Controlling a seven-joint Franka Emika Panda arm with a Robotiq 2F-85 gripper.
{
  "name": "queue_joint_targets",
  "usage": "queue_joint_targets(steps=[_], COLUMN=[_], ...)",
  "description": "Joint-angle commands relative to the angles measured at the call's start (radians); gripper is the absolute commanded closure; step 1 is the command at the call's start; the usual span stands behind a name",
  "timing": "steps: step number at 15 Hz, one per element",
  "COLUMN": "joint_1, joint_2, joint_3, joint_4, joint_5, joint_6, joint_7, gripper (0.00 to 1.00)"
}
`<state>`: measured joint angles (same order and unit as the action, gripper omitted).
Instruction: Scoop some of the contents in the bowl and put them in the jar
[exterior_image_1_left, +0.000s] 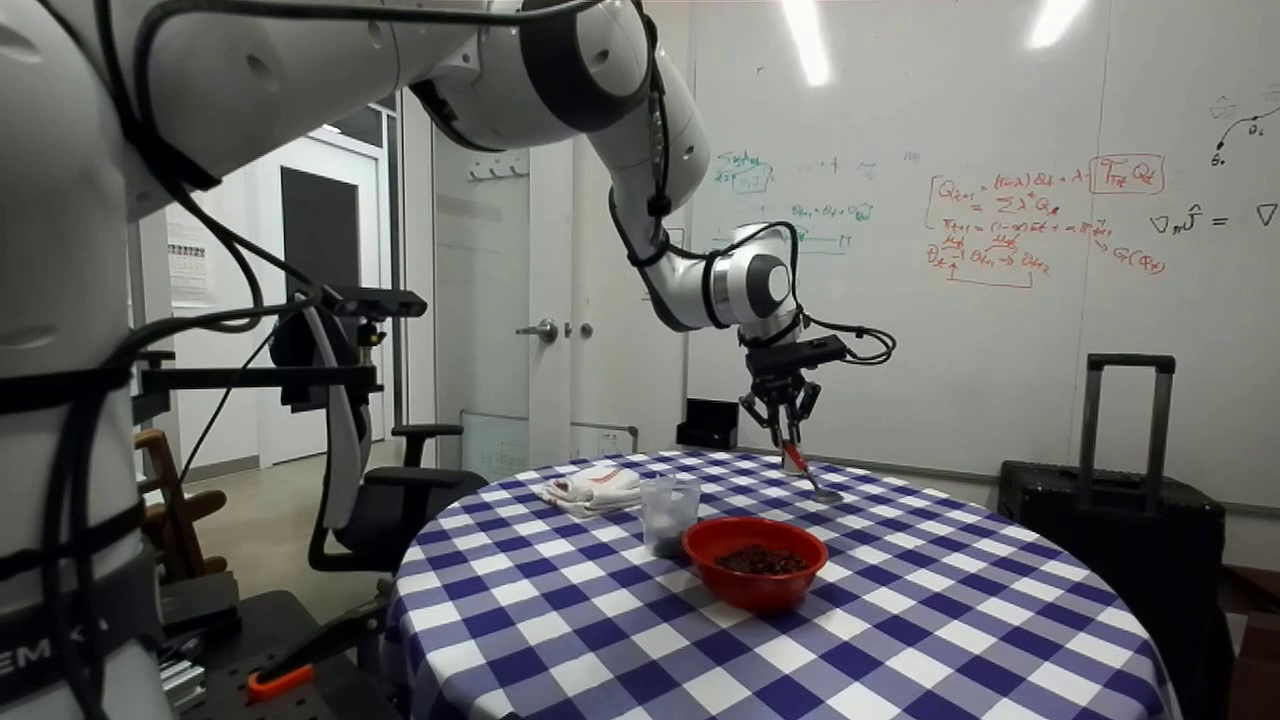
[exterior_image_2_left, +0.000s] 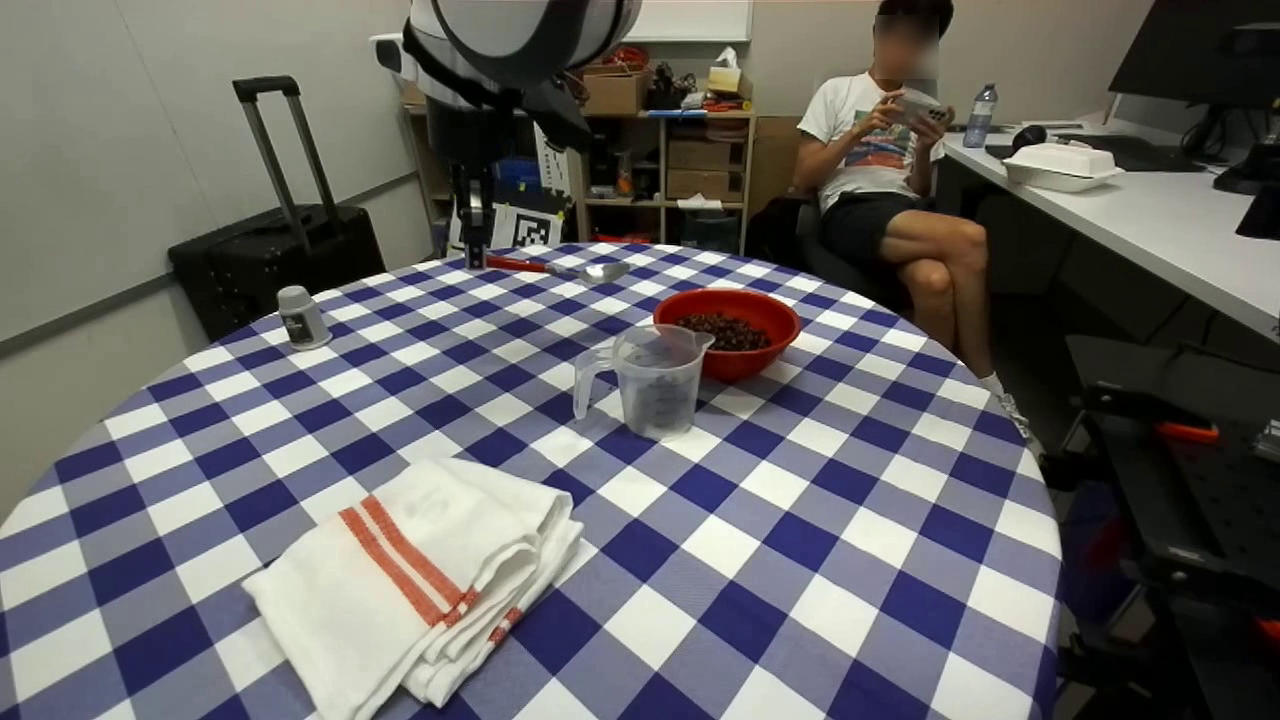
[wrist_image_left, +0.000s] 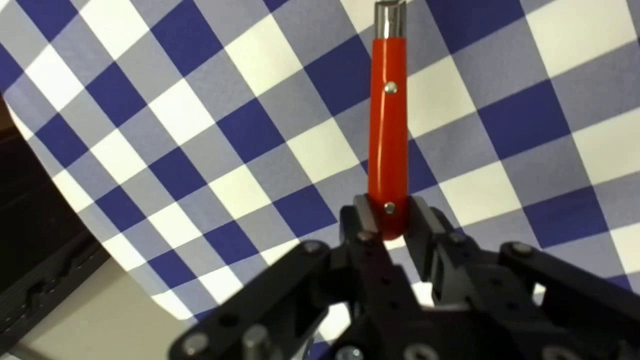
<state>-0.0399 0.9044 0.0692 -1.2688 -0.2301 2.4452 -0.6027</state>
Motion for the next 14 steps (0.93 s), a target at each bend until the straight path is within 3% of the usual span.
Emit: queue_joint_targets(steps=[1, 8, 14], joint_1=[-0.033, -0.095, -0.115], joint_2=[-0.048, -0.155, -0.273], joint_3=[0.038, 0.075, 0.057], joint_4=[-0.022, -0.176, -0.431], joint_5=[0.075, 0.184, 0.181], joint_6=[0.013, 0.118, 0.261], joint_7=[0.043, 0.100, 0.149], gripper=[0.95, 0.95, 0.95])
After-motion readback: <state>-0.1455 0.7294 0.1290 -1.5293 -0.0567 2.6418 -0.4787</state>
